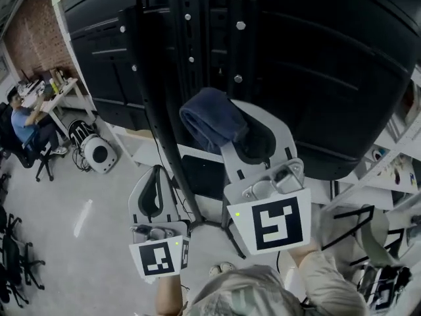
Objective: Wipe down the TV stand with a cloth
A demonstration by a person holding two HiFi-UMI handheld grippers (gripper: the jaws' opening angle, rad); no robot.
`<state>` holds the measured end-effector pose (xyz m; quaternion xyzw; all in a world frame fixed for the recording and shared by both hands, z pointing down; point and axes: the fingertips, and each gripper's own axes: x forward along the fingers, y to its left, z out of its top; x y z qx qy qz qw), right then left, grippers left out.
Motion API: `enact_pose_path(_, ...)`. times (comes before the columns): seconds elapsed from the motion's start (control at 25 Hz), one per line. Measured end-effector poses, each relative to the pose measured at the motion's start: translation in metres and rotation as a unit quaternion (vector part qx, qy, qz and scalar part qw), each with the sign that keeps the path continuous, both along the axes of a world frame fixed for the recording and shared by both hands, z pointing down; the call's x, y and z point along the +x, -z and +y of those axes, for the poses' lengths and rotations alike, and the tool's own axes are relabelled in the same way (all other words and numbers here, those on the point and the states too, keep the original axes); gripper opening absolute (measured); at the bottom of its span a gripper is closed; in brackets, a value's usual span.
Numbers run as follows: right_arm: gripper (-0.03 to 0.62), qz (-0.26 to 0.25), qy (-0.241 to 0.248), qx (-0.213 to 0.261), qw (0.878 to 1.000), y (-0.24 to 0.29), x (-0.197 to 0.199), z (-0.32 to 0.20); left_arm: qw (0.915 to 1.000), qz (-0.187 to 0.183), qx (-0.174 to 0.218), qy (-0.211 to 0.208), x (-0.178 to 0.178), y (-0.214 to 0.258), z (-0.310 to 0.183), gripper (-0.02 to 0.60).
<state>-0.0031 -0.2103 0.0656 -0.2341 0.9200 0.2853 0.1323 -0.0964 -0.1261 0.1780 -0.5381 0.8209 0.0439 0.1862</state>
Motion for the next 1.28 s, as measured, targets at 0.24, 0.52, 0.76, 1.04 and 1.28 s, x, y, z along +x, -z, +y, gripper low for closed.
enact_pose_path(0.24, 0.058, 0.021, -0.235, 0.174, 0.956, 0.096, 0.022, -0.026, 0.9982, -0.016, 0.021, -0.055, 0.021, 0.020, -0.025, 0.015)
enact_pose_path(0.52, 0.058, 0.063, -0.384, 0.271, 0.881, 0.126, 0.017, -0.056, 0.9964, -0.012, 0.023, -0.081, 0.031, 0.021, -0.034, 0.015)
enact_pose_path(0.76, 0.058, 0.080, -0.401, 0.283, 0.868, 0.120, 0.007, -0.062, 0.9963, -0.010, 0.023, -0.082, 0.033, 0.019, -0.032, 0.015)
enact_pose_path(1.04, 0.058, 0.097, -0.405, 0.289, 0.862, 0.115, -0.001, -0.065, 0.9966, -0.005, 0.019, -0.080, 0.031, 0.016, -0.029, 0.015)
enact_pose_path(1.28, 0.058, 0.111, -0.408, 0.296, 0.856, 0.109, -0.003, -0.065, 0.9963, -0.002, 0.015, -0.085, 0.034, 0.012, -0.030, 0.015)
